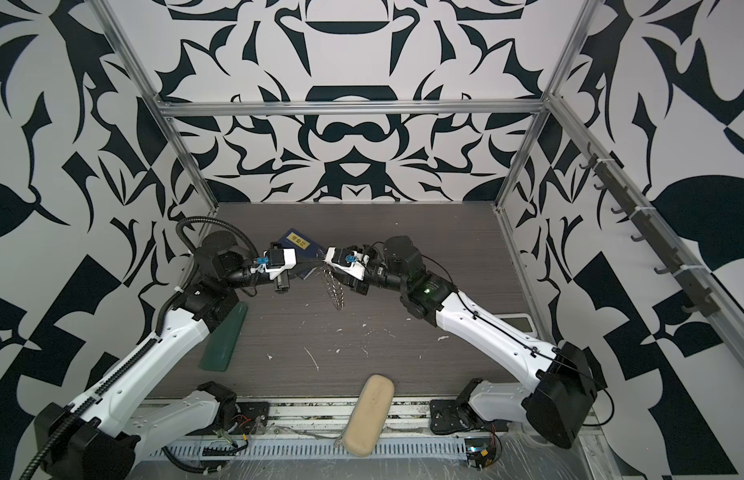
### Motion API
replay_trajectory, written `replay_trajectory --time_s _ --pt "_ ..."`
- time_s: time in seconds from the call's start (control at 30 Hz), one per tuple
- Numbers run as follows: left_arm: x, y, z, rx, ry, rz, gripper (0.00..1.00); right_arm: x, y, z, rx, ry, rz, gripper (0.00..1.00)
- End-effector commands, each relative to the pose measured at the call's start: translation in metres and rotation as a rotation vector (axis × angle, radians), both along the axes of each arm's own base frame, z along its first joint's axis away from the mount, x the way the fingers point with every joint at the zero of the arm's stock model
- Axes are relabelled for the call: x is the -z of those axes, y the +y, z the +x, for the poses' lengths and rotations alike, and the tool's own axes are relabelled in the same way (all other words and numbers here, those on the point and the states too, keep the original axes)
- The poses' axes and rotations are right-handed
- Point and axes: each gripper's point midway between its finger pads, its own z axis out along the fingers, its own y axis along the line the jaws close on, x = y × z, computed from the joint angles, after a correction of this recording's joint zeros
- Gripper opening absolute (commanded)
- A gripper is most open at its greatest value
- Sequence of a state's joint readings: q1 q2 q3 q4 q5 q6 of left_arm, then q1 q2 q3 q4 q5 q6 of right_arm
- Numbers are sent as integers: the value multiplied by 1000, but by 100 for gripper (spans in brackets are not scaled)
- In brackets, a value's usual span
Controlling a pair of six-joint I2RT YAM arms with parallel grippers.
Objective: Remove the keys from the keyring
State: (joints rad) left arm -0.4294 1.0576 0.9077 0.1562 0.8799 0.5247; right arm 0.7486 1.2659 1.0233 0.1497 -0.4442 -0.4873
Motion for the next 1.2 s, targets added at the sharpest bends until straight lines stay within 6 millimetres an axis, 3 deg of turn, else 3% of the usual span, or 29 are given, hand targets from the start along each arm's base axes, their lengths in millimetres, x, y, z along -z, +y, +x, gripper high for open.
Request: replay_trajectory --time_s 0.0,0.1,0.23,0.37,0.77,1.0,1.17 --pt "-8 2 -4 8 -30 -26 0 -23 5 -4 -26 -29 87 44" --pt "-11 3 1 -21 -26 -52 0 -24 7 -4 -26 -26 104 38" --pt "-11 6 4 -56 -33 -63 0 -24 3 -2 1 -38 94 14" --pt "-10 8 7 -85 -45 -63 0 -27 -6 -3 34 -62 62 1" --pt "-13 12 12 -138 -37 -74 0 -24 -27 -3 108 -123 -71 0" --pt "-13 15 25 -206 23 -84 0 -48 -32 0 169 -212 -50 0" --pt "-15 22 45 -319 127 -91 0 -65 -27 -3 193 -318 -65 0"
